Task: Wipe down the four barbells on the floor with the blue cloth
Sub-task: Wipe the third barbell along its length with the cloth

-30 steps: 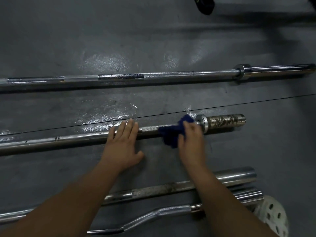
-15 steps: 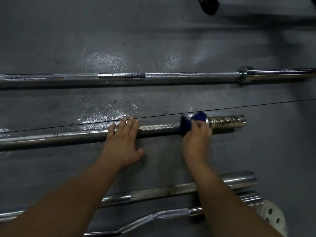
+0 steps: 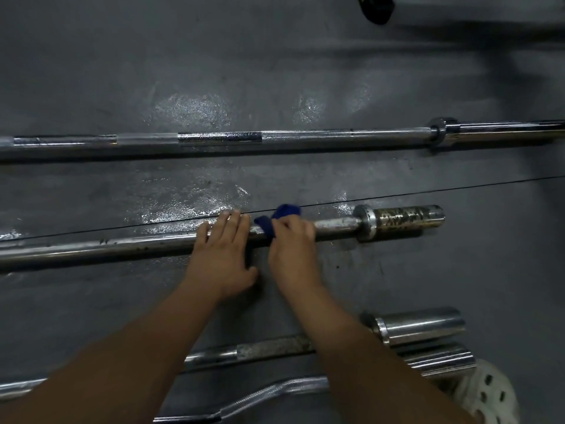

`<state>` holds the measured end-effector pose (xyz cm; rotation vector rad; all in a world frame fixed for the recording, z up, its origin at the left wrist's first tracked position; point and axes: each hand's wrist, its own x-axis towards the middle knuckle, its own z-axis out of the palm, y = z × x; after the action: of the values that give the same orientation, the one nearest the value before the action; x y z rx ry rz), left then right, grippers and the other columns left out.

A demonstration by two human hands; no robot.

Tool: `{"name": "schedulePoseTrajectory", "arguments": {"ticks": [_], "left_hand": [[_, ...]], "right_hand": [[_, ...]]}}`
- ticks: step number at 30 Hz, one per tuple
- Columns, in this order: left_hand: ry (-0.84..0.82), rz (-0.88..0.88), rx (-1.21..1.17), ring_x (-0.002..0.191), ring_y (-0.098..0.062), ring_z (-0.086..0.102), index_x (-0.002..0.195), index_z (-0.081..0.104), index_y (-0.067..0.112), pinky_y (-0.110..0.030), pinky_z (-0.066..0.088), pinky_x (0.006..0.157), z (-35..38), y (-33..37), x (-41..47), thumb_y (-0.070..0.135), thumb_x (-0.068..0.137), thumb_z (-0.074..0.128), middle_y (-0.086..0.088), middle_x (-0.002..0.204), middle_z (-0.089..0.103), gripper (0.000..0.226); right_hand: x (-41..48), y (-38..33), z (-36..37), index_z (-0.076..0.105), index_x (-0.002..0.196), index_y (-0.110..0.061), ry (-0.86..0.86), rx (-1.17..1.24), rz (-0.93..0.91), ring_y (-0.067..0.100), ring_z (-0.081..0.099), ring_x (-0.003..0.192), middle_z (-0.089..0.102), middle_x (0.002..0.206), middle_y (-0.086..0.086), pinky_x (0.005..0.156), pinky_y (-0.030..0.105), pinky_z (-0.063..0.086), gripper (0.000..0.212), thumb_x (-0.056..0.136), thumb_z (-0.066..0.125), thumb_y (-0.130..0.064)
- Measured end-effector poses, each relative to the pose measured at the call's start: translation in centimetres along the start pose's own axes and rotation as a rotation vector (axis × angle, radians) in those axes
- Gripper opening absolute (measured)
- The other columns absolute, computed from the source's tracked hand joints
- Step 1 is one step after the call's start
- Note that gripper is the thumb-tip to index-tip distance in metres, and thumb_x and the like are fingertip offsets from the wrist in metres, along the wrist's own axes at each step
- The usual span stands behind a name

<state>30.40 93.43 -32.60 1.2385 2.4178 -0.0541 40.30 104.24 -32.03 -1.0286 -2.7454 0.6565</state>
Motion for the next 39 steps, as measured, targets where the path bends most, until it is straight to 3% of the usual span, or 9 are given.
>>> {"name": "schedulePoseTrajectory", "arguments": {"ticks": [3,9,15,19,25,31,34,37,39], "left_hand": [[-0.007,0.015,0.015,0.153,-0.020,-0.008,0.158,-0.006,0.018,-0.047,-0.001,0.121,-0.1,0.0,-0.5,0.063,0.070,0.033,-0.003,0.167,-0.007,0.106],[0.010,0.039,0.038,0.152,-0.022,-0.007,0.157,-0.009,0.016,-0.049,-0.005,0.121,0.7,0.6,-3.1,0.065,0.071,0.035,-0.005,0.166,-0.008,0.108],[0.073,0.057,0.029,0.152,-0.026,0.015,0.157,0.019,0.011,-0.051,0.003,0.120,2.5,1.2,-6.0,0.056,0.064,0.051,-0.010,0.165,0.014,0.108],[0.075,0.069,0.000,0.151,-0.026,0.016,0.157,0.022,0.012,-0.052,0.015,0.120,3.1,1.4,-7.5,0.052,0.064,0.054,-0.009,0.165,0.015,0.106],[0.075,0.060,-0.015,0.150,-0.026,0.020,0.154,0.030,0.010,-0.052,0.019,0.119,3.3,2.1,-9.0,0.048,0.061,0.054,-0.010,0.163,0.023,0.103],[0.177,0.056,-0.033,0.127,-0.026,0.043,0.142,0.048,0.011,-0.043,0.030,0.108,2.6,2.1,-8.5,0.043,0.065,0.054,-0.007,0.141,0.050,0.083],[0.199,0.080,-0.031,0.116,-0.028,0.045,0.132,0.054,0.012,-0.044,0.034,0.101,2.4,2.3,-8.2,0.042,0.063,0.054,-0.009,0.129,0.052,0.075],[0.168,0.088,-0.050,0.122,-0.032,0.047,0.133,0.053,0.012,-0.048,0.034,0.107,2.5,2.1,-8.1,0.043,0.063,0.049,-0.013,0.133,0.052,0.077],[0.124,0.093,-0.026,0.133,-0.030,0.043,0.141,0.046,0.013,-0.051,0.030,0.113,2.8,1.7,-8.1,0.046,0.065,0.050,-0.012,0.145,0.047,0.082]], "right_hand": [[0.7,2.0,-1.0,0.069,0.106,-0.007,-0.025,-0.078,-0.136,0.031,0.053,0.097,0.062,0.104,0.009,0.083,0.037,0.048,0.032,0.075,0.064,0.000],[-2.6,6.0,-2.3,0.065,0.120,-0.002,0.154,-0.082,0.231,0.031,0.047,0.111,0.059,0.116,0.013,0.096,0.042,0.047,0.037,0.083,0.064,0.002],[-3.6,2.5,-0.9,0.066,0.105,-0.006,-0.003,-0.097,-0.170,0.033,0.052,0.097,0.061,0.105,0.012,0.086,0.043,0.049,0.030,0.076,0.059,-0.002],[-4.6,5.1,-1.5,0.066,0.116,-0.003,0.150,-0.078,0.276,0.032,0.048,0.107,0.059,0.115,0.014,0.096,0.044,0.046,0.036,0.081,0.059,0.001],[-5.7,1.6,-0.4,0.068,0.106,-0.003,0.023,-0.043,-0.150,0.033,0.055,0.095,0.062,0.105,0.013,0.085,0.041,0.050,0.036,0.072,0.057,-0.002],[-6.8,7.8,-3.2,0.065,0.115,0.000,0.200,-0.114,0.340,0.038,0.047,0.112,0.058,0.120,0.019,0.092,0.048,0.048,0.038,0.079,0.055,0.004],[-7.6,2.7,-1.4,0.066,0.106,-0.005,0.070,-0.091,0.115,0.035,0.052,0.099,0.061,0.110,0.014,0.087,0.043,0.047,0.039,0.076,0.042,-0.009],[-7.5,0.3,-0.7,0.067,0.104,-0.007,-0.080,-0.091,-0.155,0.032,0.055,0.095,0.063,0.106,0.011,0.083,0.042,0.050,0.037,0.074,0.044,-0.010],[-6.6,2.6,-1.7,0.068,0.102,-0.005,-0.021,-0.072,-0.025,0.035,0.056,0.095,0.064,0.106,0.013,0.084,0.043,0.049,0.036,0.074,0.045,-0.007]]}}
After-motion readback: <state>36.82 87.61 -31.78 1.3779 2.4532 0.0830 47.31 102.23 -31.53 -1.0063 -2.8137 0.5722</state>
